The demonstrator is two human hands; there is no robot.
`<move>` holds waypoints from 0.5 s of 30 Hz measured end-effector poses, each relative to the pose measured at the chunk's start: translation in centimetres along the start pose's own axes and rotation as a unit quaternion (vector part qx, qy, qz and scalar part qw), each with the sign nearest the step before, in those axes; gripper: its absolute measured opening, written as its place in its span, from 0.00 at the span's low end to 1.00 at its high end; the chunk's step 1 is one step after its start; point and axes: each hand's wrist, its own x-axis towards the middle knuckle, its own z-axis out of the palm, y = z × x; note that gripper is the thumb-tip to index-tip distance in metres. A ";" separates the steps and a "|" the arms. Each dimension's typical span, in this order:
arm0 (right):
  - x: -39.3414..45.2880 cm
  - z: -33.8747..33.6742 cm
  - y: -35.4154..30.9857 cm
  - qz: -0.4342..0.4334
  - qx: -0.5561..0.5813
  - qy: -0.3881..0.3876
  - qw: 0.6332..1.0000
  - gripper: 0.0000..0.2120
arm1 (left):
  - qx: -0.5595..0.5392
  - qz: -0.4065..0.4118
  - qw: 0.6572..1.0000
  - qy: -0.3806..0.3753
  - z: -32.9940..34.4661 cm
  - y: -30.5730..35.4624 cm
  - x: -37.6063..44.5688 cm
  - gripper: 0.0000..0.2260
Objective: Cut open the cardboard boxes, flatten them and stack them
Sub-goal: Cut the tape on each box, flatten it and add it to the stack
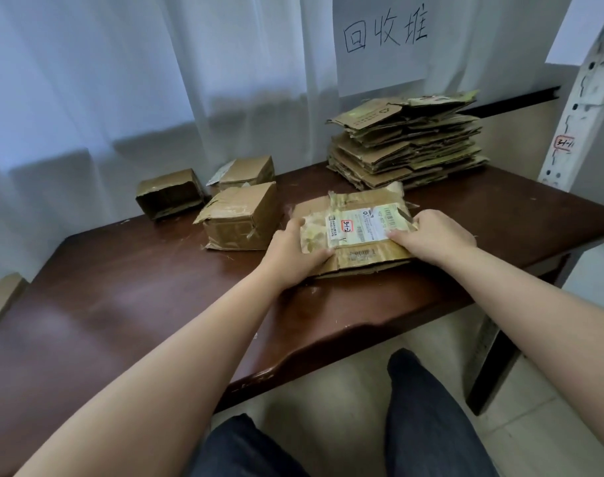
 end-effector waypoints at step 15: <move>2.1 -5.2 0.2 -0.086 -0.025 0.287 0.954 0.23 | 0.010 0.147 0.978 0.145 -3.6 6.3 4.5 0.36</move>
